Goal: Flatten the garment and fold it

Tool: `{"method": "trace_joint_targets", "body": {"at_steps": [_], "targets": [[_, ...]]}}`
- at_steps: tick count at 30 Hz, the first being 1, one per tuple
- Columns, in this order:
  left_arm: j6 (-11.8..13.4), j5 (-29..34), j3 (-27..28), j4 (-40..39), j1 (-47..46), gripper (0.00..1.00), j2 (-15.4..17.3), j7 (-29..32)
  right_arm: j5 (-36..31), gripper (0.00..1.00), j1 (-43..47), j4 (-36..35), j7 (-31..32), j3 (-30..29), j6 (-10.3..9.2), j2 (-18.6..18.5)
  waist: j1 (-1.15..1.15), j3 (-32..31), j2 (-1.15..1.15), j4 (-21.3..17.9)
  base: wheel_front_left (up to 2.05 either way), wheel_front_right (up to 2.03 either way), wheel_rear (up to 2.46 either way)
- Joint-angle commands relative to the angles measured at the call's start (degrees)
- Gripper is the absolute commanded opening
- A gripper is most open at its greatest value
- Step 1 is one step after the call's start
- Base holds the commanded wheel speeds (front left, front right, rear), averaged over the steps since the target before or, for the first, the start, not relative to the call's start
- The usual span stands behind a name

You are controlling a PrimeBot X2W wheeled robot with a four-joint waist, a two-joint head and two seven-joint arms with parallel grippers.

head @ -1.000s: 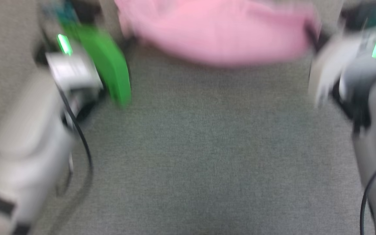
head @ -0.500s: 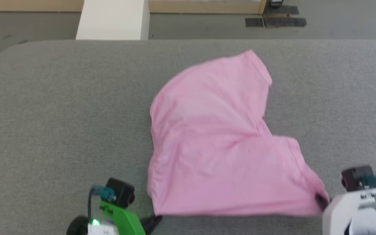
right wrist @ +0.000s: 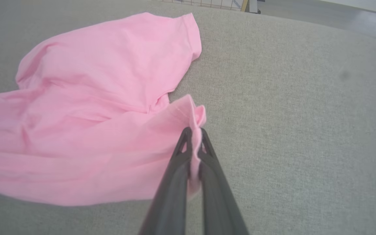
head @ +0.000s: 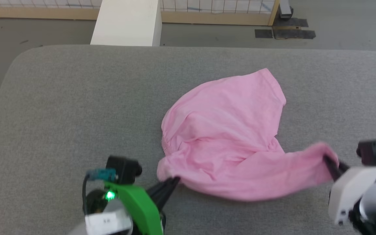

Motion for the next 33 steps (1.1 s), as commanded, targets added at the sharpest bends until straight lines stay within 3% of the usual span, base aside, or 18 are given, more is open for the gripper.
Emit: {"method": "trace_joint_targets", "body": {"at_steps": [1, 11, 22, 32, 33], "targets": [[-0.68, 0.38, 0.66, 0.97, -2.75, 0.0, -1.21, -0.61, 0.05, 0.0, -3.32, 1.04, -0.97, 0.55, -0.1, -0.8, 0.01, 1.05, 0.0, 0.67, 0.0, 0.0, 0.0], [-2.45, -0.58, 3.94, 14.17, -16.98, 0.0, -9.31, -2.61, 0.78, 0.0, -26.98, 17.97, -7.38, 1.67, -0.1, -4.5, 0.01, 8.41, 0.0, 4.03, 0.0, 0.0, 0.0], [-4.57, 1.33, 4.11, 29.51, -29.23, 0.0, -13.91, -3.84, -1.95, 0.0, -47.0, 39.32, -11.18, 5.75, -0.1, -6.4, 0.01, 17.9, 0.0, 6.14, 0.0, 0.0, 0.0], [-5.49, 2.68, 2.88, 36.36, -33.37, 0.0, -16.04, -4.67, -4.6, 0.0, -56.63, 55.45, -11.1, 8.83, -0.1, -6.09, 0.01, 21.33, 0.0, 6.88, 0.0, 0.0, 0.0], [-5.66, 2.61, 2.9, 36.52, -33.33, 0.29, -16.28, -5.11, -4.45, 0.0, -57.06, 56.51, -10.9, 8.99, -0.1, -6.12, 0.01, 21.33, 0.0, 6.94, 0.0, 0.0, 0.0]]}}
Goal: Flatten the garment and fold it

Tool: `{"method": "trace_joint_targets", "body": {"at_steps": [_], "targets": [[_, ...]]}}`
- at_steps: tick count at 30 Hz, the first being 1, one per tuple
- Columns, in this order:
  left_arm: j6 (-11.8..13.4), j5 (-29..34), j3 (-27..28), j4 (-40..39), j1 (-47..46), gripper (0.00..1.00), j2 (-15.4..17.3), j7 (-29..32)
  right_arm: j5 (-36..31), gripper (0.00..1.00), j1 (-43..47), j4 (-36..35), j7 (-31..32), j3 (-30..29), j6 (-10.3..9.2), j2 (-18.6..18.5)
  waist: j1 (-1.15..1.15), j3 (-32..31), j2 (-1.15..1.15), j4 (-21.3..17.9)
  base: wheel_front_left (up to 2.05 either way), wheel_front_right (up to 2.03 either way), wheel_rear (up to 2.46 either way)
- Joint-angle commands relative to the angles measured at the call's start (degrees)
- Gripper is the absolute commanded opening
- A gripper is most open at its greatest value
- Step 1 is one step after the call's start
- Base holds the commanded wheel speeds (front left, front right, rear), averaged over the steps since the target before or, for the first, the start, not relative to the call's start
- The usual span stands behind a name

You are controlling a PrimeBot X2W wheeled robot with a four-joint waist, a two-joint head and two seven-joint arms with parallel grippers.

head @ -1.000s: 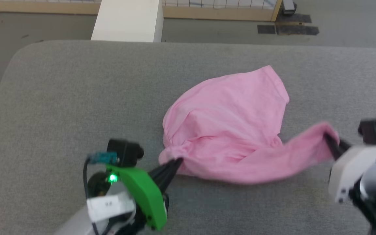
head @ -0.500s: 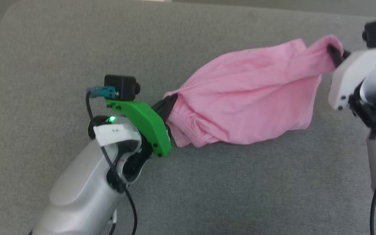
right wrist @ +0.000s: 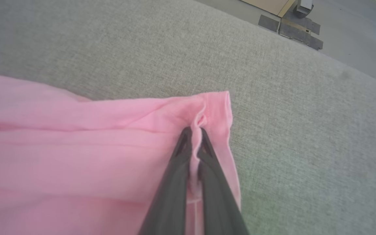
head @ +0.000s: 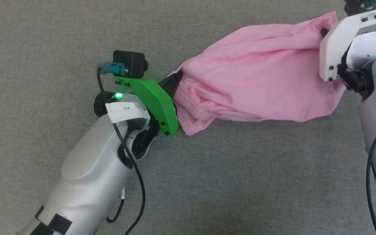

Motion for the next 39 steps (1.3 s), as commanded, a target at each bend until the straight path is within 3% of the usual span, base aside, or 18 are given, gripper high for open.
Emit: {"method": "trace_joint_targets", "body": {"at_steps": [1, 2, 3, 11, 22, 26, 31, 39], "targets": [[-0.48, -0.02, -0.22, 0.81, -0.11, 0.98, -0.52, -0.74, 0.13, 0.16, -1.23, 1.55, 0.28, 0.21, -0.09, -0.02, 0.0, 0.42, 0.0, 0.6, 0.0, 0.0, 0.0], [-0.75, 0.08, -0.33, 0.8, -0.01, 1.0, -0.7, -1.28, 0.38, 0.44, -1.44, 2.29, 0.16, 0.51, -0.09, -0.09, 0.0, 0.25, 0.0, 0.66, 0.0, 0.0, 0.0], [-1.12, 0.15, -0.46, 0.71, 0.25, 1.0, -0.87, -1.95, 0.94, 1.0, -1.56, 3.13, 0.0, 0.51, -0.09, -0.1, 0.0, -0.1, 0.0, 0.68, 0.0, 0.0, 0.0], [-1.42, 2.67, -0.36, -5.01, 7.09, 1.0, 0.74, -11.04, 4.84, 1.0, 3.07, 2.21, -7.86, -0.22, -0.09, -2.07, 0.0, -6.91, 0.0, 0.4, 0.0, 0.0, 0.0], [1.4, 8.24, -2.62, -11.3, 19.18, 1.0, 3.15, -21.47, 6.17, 1.0, 21.58, -13.82, -21.07, -5.75, -0.09, -0.41, 0.0, -15.71, 0.0, -0.75, 0.0, 0.0, 0.0], [2.18, 10.9, -4.8, -10.08, 20.76, 1.0, 2.5, -23.74, 4.69, 1.0, 29.31, -20.84, -25.44, -8.45, -0.09, 2.95, 0.0, -16.95, 0.0, -1.47, 0.0, 0.0, 0.0], [2.09, 14.24, -7.48, -5.9, 19.45, 1.0, 1.5, -25.04, 4.24, 1.0, 36.33, -26.68, -26.54, -10.49, -0.09, 7.16, 0.0, -17.29, 0.0, -2.98, 0.0, 0.0, 0.0], [1.37, 15.78, -9.04, 2.97, 14.71, 1.0, -0.78, -24.33, 4.63, 1.0, 39.11, -30.26, -25.35, -11.22, -0.09, 9.04, 0.0, -16.21, 0.0, -5.53, 0.0, 0.0, 0.0]]}}
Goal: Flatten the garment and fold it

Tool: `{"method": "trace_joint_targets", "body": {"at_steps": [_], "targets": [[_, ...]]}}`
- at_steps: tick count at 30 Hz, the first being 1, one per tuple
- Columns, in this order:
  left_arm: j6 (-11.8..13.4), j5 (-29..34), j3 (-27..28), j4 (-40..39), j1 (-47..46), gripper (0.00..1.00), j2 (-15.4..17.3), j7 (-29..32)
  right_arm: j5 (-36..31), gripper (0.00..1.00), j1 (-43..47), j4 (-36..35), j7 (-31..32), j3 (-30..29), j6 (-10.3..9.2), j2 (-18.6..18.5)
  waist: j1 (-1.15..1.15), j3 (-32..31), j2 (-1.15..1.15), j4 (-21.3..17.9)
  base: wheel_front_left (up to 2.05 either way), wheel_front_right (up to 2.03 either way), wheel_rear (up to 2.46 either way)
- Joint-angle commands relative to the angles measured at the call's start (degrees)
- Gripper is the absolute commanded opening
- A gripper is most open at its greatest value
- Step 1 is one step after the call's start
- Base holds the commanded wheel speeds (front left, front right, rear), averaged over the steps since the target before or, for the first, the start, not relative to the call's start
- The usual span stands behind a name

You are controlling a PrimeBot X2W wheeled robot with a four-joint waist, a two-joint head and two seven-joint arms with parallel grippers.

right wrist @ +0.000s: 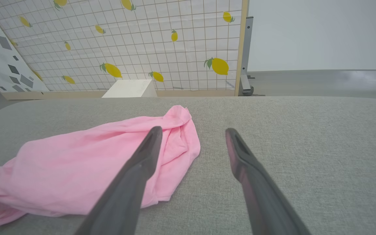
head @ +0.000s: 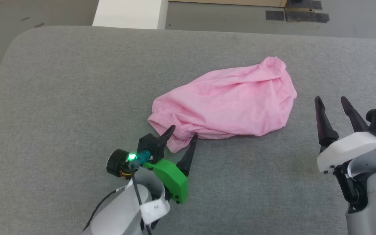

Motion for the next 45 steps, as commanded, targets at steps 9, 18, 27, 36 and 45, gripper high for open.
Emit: {"method": "trace_joint_targets", "body": {"at_steps": [9, 18, 27, 36, 45], "targets": [[1.89, -1.58, -0.81, 9.56, -2.96, 1.0, -1.26, 10.37, 0.76, 1.0, 0.54, -1.43, 0.46, 0.33, -0.09, 0.62, 0.0, 2.06, 0.0, -2.99, 0.0, 0.0, 0.0], [1.08, -2.9, -1.43, 9.99, -3.49, 0.87, -1.42, 13.35, 1.78, 1.0, 0.34, -1.12, 0.45, -0.09, -0.09, 0.68, 0.0, 2.78, 0.0, -2.91, 0.0, 0.0, 0.0], [-2.68, -3.7, -1.8, 9.27, -5.32, 0.0, -2.72, 10.42, 2.58, 1.0, -0.06, -0.26, 0.33, 0.6, -0.09, 0.69, 0.0, 3.23, 0.0, -2.21, 0.0, 0.0, 0.0], [-3.9, -4.48, -1.77, 10.01, -4.69, 0.0, -2.1, 8.93, 0.25, 1.0, -1.33, 3.15, 2.68, 0.83, -0.09, 0.68, 0.0, 2.84, 0.0, -1.88, 0.0, 0.0, 0.0], [-3.74, -3.4, -3.09, 8.32, -5.84, 0.0, -1.9, 9.63, -4.73, 1.0, -13.4, 19.45, 3.01, 1.59, -0.09, 0.04, 0.0, 5.27, 0.0, 0.66, 0.0, 0.0, 0.0]]}}
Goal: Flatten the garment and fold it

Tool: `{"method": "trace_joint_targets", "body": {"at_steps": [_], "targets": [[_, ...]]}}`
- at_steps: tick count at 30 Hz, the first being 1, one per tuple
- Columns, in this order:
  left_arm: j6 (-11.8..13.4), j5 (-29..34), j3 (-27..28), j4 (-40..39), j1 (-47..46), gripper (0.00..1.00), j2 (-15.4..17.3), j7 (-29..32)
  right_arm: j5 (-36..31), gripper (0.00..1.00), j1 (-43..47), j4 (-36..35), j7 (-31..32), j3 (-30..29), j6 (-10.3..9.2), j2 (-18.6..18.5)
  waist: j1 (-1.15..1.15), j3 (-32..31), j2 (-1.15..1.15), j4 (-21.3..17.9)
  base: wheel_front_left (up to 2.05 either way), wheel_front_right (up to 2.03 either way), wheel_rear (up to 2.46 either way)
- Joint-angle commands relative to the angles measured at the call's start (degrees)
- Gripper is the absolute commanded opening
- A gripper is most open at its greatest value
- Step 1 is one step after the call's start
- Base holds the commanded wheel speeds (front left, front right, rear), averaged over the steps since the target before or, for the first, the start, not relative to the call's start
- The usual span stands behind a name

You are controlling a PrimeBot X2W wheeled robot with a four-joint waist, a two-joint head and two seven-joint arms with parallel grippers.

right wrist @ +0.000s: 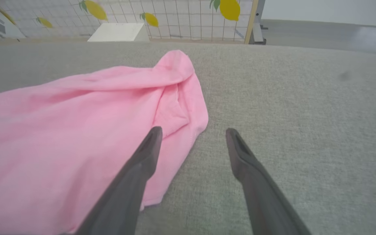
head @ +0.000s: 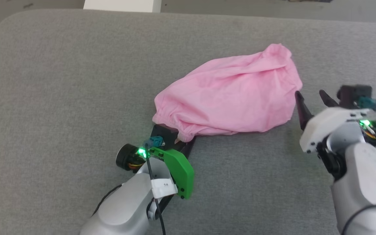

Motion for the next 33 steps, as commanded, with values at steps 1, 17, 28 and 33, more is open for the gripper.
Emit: {"method": "trace_joint_targets", "body": {"at_steps": [1, 17, 28, 33], "targets": [[-0.17, 0.47, -0.46, 0.16, -0.48, 0.0, 0.21, 0.49, -0.95, 1.0, -1.89, 2.02, 0.07, 0.11, -0.09, -0.13, 0.0, 1.19, 0.0, 1.16, 0.0, 0.0, 0.0], [0.02, 1.04, -1.21, -1.15, -2.43, 0.0, 0.45, 0.58, -6.46, 0.06, -12.66, 17.25, 11.4, 0.42, -0.09, 0.38, 0.0, 3.69, 0.0, 1.84, 0.0, 0.0, 0.0], [-2.4, 1.85, -3.88, -4.14, -0.86, 0.0, 3.75, 1.68, -4.64, 0.0, -6.68, 9.51, 10.08, -0.02, -0.09, -0.73, 0.0, 0.46, 0.0, 1.13, 0.0, 0.0, 0.0], [-3.17, 2.24, -5.19, -9.27, 1.78, 0.0, 8.37, 3.36, -1.23, 0.0, 3.78, -3.24, 11.38, -1.23, -0.09, -0.26, 0.0, -1.96, 0.0, 0.29, 0.0, 0.0, 0.0]]}}
